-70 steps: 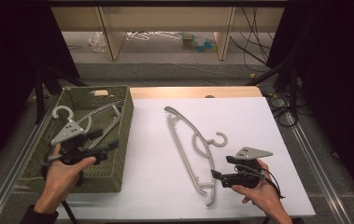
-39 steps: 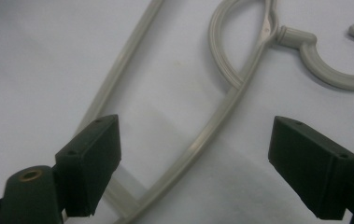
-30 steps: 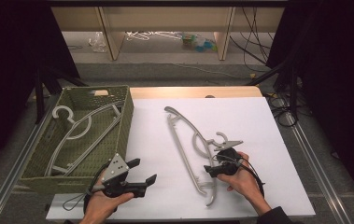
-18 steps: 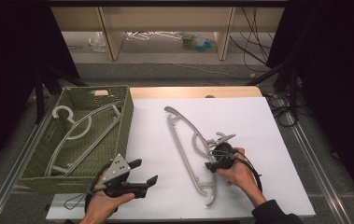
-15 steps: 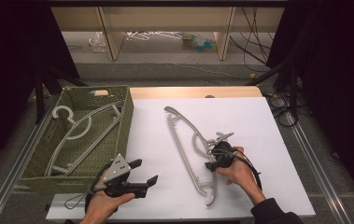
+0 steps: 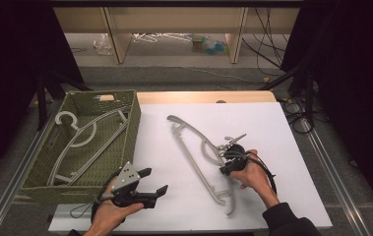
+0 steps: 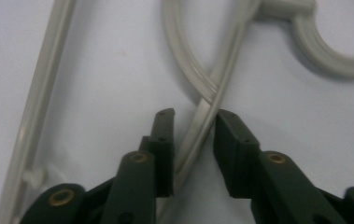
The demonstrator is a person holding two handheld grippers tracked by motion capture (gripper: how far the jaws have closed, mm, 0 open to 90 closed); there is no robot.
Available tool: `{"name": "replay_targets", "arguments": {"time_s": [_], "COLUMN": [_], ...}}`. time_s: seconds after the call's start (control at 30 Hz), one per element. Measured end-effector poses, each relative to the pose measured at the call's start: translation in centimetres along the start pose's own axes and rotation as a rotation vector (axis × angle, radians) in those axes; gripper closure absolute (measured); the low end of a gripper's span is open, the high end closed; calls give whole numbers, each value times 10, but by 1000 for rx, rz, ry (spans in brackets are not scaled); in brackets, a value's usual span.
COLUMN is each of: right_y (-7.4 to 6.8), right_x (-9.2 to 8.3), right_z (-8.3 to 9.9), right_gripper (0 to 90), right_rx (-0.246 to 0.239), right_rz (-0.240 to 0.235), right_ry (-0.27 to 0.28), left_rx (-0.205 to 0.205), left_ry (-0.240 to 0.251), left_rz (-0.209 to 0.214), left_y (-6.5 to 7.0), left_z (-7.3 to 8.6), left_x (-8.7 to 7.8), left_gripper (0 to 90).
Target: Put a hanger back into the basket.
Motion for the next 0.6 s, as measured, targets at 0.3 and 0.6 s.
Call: {"name": "replay_targets", "arguments": {"time_s": [0.3,0.6], "right_y": [3,3], "right_x": [-1,-1], "right_z": [-1,-2], "right_gripper": [778,778], "right_rx": [-10,-26], "right_rz": [1,4], "right_ry": [-20,-34], "left_rx": [-6,2], "left_ry": [-6,-6], "left_rz": [-3,9], "left_y": [0,1], "left_z": [0,1], "left_x": [1,4], "left_gripper": [202,204]}}
Point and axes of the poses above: each handheld gripper's, and its own axes: x roughly forward along the jaws, z roughly out of its underside, y roughly to its right, the point moved 7 cm from there along x, roughly forward along the jaws, and after that the axes turned 15 degrees about -z, right-handed, at the moved point
